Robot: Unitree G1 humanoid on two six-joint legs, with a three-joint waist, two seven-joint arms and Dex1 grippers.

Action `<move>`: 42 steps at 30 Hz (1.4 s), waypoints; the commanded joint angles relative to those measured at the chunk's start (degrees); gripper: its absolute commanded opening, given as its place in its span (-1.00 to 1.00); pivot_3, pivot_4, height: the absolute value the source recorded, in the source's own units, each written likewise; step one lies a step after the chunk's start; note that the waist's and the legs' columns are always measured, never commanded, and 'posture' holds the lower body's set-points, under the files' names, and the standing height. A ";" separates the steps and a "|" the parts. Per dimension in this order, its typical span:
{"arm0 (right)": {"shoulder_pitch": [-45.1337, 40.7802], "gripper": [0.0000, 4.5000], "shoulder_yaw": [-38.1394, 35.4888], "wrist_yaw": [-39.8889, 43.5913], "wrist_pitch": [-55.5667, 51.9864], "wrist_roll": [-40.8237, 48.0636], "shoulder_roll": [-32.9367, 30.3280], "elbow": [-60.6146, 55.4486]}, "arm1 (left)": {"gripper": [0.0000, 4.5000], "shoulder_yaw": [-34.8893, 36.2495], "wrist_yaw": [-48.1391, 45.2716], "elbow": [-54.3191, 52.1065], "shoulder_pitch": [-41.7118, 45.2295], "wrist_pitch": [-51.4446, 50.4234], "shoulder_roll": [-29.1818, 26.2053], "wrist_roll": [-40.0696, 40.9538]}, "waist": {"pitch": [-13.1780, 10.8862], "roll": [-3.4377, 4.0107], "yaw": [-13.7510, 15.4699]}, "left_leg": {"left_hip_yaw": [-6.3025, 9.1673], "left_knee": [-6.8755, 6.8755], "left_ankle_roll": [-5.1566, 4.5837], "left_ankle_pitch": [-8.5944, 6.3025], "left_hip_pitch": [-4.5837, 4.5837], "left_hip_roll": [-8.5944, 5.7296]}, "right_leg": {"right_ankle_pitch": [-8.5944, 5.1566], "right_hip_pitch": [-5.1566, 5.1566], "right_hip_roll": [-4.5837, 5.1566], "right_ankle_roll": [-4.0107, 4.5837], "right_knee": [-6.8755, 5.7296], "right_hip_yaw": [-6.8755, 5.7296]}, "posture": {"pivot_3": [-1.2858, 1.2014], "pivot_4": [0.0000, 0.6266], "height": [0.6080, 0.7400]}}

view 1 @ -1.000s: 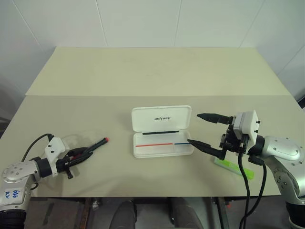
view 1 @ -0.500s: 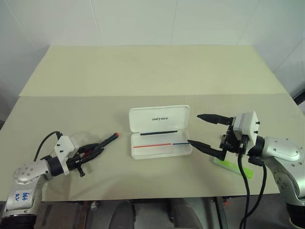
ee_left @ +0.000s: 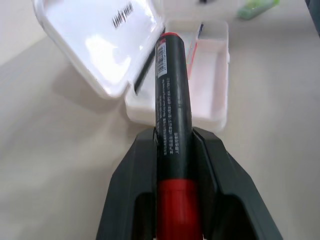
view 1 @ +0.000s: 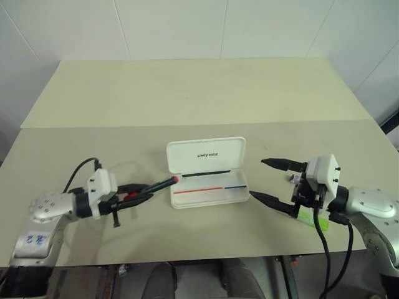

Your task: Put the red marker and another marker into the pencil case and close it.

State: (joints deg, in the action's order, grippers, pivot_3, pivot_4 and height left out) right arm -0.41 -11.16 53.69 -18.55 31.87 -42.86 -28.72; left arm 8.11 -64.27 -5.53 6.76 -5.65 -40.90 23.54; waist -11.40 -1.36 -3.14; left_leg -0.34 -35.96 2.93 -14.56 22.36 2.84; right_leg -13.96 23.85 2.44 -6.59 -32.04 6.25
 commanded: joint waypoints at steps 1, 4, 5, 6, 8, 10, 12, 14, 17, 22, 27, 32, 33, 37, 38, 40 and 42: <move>1.60 1.00 -2.12 -1.33 0.29 0.66 -0.40 -4.90 | -0.73 -4.14 -0.69 2.05 4.99 0.85 2.03 -1.43 | 0.01 -0.02 0.00 | -0.04 -0.02 -0.01 0.00 -0.01 -0.01 | -0.02 0.00 0.00 -0.06 -0.03 0.03 | 0.03 -0.52 1.00; 2.72 1.00 -2.75 -2.38 -0.19 0.79 -0.42 -6.57 | -0.73 -7.66 0.34 3.42 10.22 -0.39 4.95 -2.28 | 0.03 -0.11 -0.02 | -0.05 -0.12 -0.01 -0.01 -0.02 -0.02 | -0.03 0.02 -0.04 -0.15 -0.15 0.07 | 0.03 -0.52 1.00; 2.89 1.00 -2.98 -2.70 -0.29 0.83 -0.45 -6.87 | -0.73 -8.32 0.98 3.34 11.35 -1.48 5.68 -2.24 | 0.04 -0.18 -0.12 | -0.06 -0.13 -0.01 -0.01 -0.04 -0.03 | -0.03 0.02 -0.05 -0.16 -0.20 0.11 | 0.03 -0.52 1.00; 3.05 1.00 -3.15 -3.07 -0.35 0.81 -0.44 -7.17 | -0.73 -9.02 1.12 3.20 12.29 -1.85 6.20 -2.32 | 0.02 -0.26 -0.15 | -0.08 -0.14 -0.01 -0.01 -0.05 -0.03 | -0.04 0.04 -0.07 -0.18 -0.26 0.15 | 0.03 -0.52 1.00; 3.41 1.00 -3.52 -3.78 -0.46 0.89 -0.37 -7.75 | -0.73 -10.77 1.05 2.51 13.92 -3.33 6.89 -2.51 | 0.00 -0.32 -0.15 | -0.08 -0.16 -0.01 0.00 -0.12 -0.03 | -0.07 0.06 -0.11 -0.22 -0.43 0.18 | 0.03 -0.52 1.00; 3.89 1.00 -3.60 -4.46 -0.48 0.86 -0.25 -8.37 | -0.73 -11.95 2.59 1.19 15.45 -8.17 8.07 -1.23 | 0.00 -0.32 -0.14 | -0.07 -0.18 -0.02 0.00 -0.15 -0.03 | -0.08 0.09 -0.14 -0.22 -0.51 0.21 | 0.03 -0.52 1.00; 4.30 1.00 -3.67 -5.10 -0.49 0.85 -0.09 -8.96 | -0.73 -12.88 4.22 0.13 16.64 -11.16 9.11 -1.29 | -0.02 -0.36 -0.10 | -0.07 -0.21 -0.03 0.01 -0.17 -0.03 | -0.08 0.09 -0.15 -0.22 -0.57 0.22 | 0.03 -0.52 1.00; 4.54 1.00 -3.70 -5.62 -0.53 0.89 0.00 -9.36 | -0.73 -13.68 4.35 -0.41 17.04 -11.95 9.35 -2.10 | -0.03 -0.40 -0.16 | -0.06 -0.27 -0.03 0.01 -0.16 -0.03 | -0.08 0.09 -0.15 -0.23 -0.59 0.23 | 0.03 -0.52 1.00; 4.80 1.00 -3.72 -6.35 -0.65 0.92 0.17 -10.01 | -0.73 -14.70 5.32 -0.31 17.75 -12.51 9.87 -3.10 | -0.04 -0.42 -0.14 | -0.08 -0.27 -0.03 0.01 -0.16 -0.03 | -0.08 0.09 -0.15 -0.23 -0.59 0.27 | 0.03 -0.52 1.00; 4.69 1.00 -3.60 -7.41 -0.87 1.00 0.29 -10.73 | -0.73 -17.96 5.50 1.52 19.45 -10.27 10.20 -7.09 | -0.05 -0.44 -0.07 | -0.07 -0.27 -0.03 0.01 -0.15 -0.04 | -0.09 0.09 -0.15 -0.23 -0.57 0.27 | 0.03 -0.52 1.00; 4.47 1.00 -3.76 -8.36 -1.34 1.14 0.44 -11.49 | -0.73 -19.59 5.75 4.00 20.70 -8.48 10.79 -9.95 | -0.07 -0.48 -0.04 | -0.07 -0.26 -0.03 0.01 -0.15 -0.04 | -0.09 0.09 -0.15 -0.23 -0.56 0.28 | 0.03 -0.52 1.00; 4.83 1.00 -4.02 -9.19 -1.66 1.32 0.48 -12.28 | -0.73 -20.55 6.19 7.28 21.86 -6.30 11.41 -12.58 | -0.08 -0.50 -0.04 | -0.07 -0.26 -0.03 0.01 -0.15 -0.04 | -0.09 0.09 -0.15 -0.23 -0.56 0.28 | 0.03 -0.52 1.00; 4.87 1.00 -4.04 -9.31 -1.68 1.34 0.47 -12.36 | -0.73 -20.67 6.18 7.81 22.06 -5.86 11.54 -12.91 | -0.08 -0.50 -0.03 | -0.07 -0.26 -0.03 0.01 -0.15 -0.04 | -0.09 0.09 -0.15 -0.23 -0.56 0.28 | 0.03 -0.52 1.00; 4.95 1.00 -4.08 -9.88 -1.88 1.50 0.43 -12.87 | -0.73 -21.37 6.38 9.78 23.46 -4.89 12.53 -14.48 | -0.09 -0.52 0.03 | -0.07 -0.27 -0.03 0.01 -0.15 -0.05 | -0.09 0.09 -0.15 -0.23 -0.57 0.28 | 0.03 -0.52 1.00; 4.91 1.00 -4.05 -10.04 -1.94 1.51 0.45 -12.95 | -0.73 -21.54 6.28 10.01 23.71 -4.81 12.85 -14.65 | -0.09 -0.53 0.04 | -0.07 -0.27 -0.03 0.01 -0.14 -0.05 | -0.09 0.09 -0.15 -0.23 -0.57 0.28 | 0.03 -0.52 1.00; 4.89 1.00 -4.05 -10.28 -2.03 1.56 0.45 -13.12 | -0.73 -21.68 6.10 10.23 23.98 -4.66 13.33 -14.98 | -0.09 -0.53 0.06 | -0.08 -0.27 -0.03 0.01 -0.14 -0.05 | -0.09 0.09 -0.15 -0.24 -0.57 0.28 | 0.03 -0.52 1.00; 4.91 1.00 -4.04 -10.46 -2.12 1.58 0.48 -13.31 | -0.73 -21.75 5.97 10.18 24.09 -4.92 13.72 -15.15 | -0.09 -0.53 0.06 | -0.07 -0.26 -0.03 0.01 -0.14 -0.05 | -0.10 0.09 -0.15 -0.25 -0.57 0.28 | 0.03 -0.52 1.00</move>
State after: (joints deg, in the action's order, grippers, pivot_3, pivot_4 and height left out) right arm 4.50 -13.82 43.81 -20.79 32.27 -42.49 -39.69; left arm -13.67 -58.31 5.29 29.57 -11.46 -27.45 8.55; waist -11.49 -1.89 -3.08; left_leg -0.42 -36.22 2.90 -14.55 22.22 2.79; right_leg -14.06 23.94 2.28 -6.85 -32.62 6.54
